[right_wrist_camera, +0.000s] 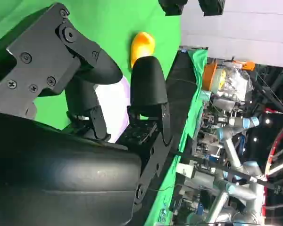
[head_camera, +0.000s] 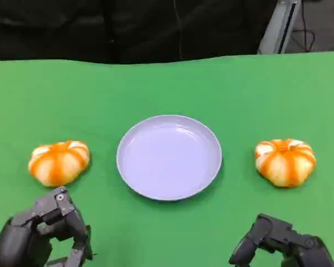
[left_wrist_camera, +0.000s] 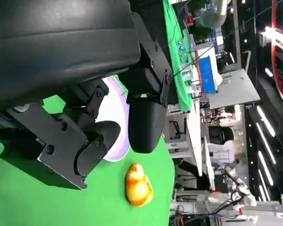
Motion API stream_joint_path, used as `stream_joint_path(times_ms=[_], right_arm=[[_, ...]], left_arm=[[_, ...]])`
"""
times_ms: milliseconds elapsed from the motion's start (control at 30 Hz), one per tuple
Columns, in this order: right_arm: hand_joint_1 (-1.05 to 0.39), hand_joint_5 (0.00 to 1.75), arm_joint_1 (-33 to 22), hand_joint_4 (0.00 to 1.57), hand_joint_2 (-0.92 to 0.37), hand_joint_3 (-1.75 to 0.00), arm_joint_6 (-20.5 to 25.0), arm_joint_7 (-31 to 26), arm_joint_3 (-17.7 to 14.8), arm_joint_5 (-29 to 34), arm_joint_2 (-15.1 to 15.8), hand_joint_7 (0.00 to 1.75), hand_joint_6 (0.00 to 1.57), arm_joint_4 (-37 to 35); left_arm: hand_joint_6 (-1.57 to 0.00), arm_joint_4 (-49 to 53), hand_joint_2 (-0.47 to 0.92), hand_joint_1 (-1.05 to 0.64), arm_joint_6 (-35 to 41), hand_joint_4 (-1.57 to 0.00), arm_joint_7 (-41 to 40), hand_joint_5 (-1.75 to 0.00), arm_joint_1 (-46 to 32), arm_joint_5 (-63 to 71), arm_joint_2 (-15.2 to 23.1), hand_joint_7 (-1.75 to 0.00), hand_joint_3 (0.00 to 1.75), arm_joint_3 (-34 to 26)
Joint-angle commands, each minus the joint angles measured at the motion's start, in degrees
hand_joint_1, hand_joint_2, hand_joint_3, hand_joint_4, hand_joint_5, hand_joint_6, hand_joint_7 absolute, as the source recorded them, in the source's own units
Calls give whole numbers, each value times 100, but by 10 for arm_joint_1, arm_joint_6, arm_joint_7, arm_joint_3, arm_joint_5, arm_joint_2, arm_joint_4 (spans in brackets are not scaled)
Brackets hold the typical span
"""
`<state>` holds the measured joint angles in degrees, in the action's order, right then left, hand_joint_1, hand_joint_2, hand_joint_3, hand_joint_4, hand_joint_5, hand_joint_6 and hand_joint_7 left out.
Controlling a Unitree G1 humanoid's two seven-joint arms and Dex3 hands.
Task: Grasp the bread from the table and place it into the plate.
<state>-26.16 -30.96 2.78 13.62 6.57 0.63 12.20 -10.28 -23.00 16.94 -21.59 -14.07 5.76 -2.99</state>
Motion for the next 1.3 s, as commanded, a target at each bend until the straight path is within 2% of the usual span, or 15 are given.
stream_joint_path(times_ms=[33, 533, 567, 633, 733, 767, 833, 867, 933, 967, 1033, 1100, 1133, 1200, 1300], right_arm=[[-7, 158, 2, 74, -29, -136, 1, -4, -2, -1, 1, 131, 80, 0], [-7, 159, 1, 74, -29, -137, 2, -7, -1, 3, 0, 130, 81, 2], [-8, 159, 0, 75, -29, -137, 4, -7, 0, 3, 0, 130, 81, 5], [-9, 159, -2, 75, -29, -137, 6, -8, 1, 4, 0, 131, 81, 9], [-9, 159, -1, 75, -30, -136, 7, -8, 2, 4, 0, 131, 81, 9], [-9, 159, 0, 74, -30, -136, 7, -8, 2, 3, 0, 131, 80, 8], [-8, 159, 2, 74, -30, -136, 6, -8, 2, 2, 0, 131, 80, 6], [-8, 159, 2, 74, -30, -136, 7, -8, 3, 1, -1, 131, 81, 6], [-8, 159, 1, 75, -29, -137, 7, -9, 3, 2, -1, 131, 81, 6], [-8, 159, 1, 75, -29, -137, 6, -10, 3, 3, -1, 131, 81, 6], [-9, 159, 0, 75, -29, -137, 6, -10, 4, 2, 0, 131, 80, 6], [-9, 159, 0, 75, -29, -136, 6, -10, 4, 2, 0, 132, 80, 6], [-9, 159, 0, 75, -29, -136, 8, -10, 4, 2, 1, 132, 80, 7], [-9, 159, 0, 74, -30, -136, 10, -10, 4, 1, 1, 132, 80, 8], [-9, 159, -1, 74, -31, -135, 11, -10, 4, 1, 1, 132, 80, 9]], left_arm=[[-74, 2, 51, 5, 1, -88, 0, -175, 3, 5, 8, -167, 121, -9], [-74, 1, 49, 5, 1, -87, 2, -175, 4, 6, 6, -167, 123, -12], [-74, 1, 50, 5, 2, -86, 3, -175, 6, 4, 7, -165, 122, -12], [-70, 1, 51, 6, 3, -76, 5, -167, 10, 2, 8, -150, 122, -12], [-70, 2, 52, 6, 7, -74, 11, -164, 17, 2, 16, -145, 121, -13], [-67, 2, 56, 0, 12, -65, 11, -147, 25, 15, 26, -121, 103, -15], [-66, -7, 62, -6, 29, -57, 5, -127, 35, 49, 45, -90, 82, -18], [-64, -14, 66, -8, 39, -56, -1, -119, 38, 66, 51, -79, 72, -19], [-64, -29, 70, -10, 61, -55, -11, -112, 43, 100, 64, -68, 62, -20], [-60, -36, 77, -14, 70, -53, -15, -102, 46, 115, 69, -53, 44, -21], [-59, -50, 88, -18, 94, -50, -19, -91, 52, 139, 79, -34, 20, -23], [-59, -56, 91, -19, 106, -49, -21, -88, 54, 145, 81, -28, 14, -23], [-59, -62, 92, -19, 123, -49, -19, -87, 64, 171, 97, -27, 13, -22], [-48, -69, 92, -29, 147, -37, -17, -70, 77, 204, 116, -14, 8, -20], [-46, -75, 92, -32, 160, -35, -18, -65, 80, 214, 121, -11, 6, -18]])
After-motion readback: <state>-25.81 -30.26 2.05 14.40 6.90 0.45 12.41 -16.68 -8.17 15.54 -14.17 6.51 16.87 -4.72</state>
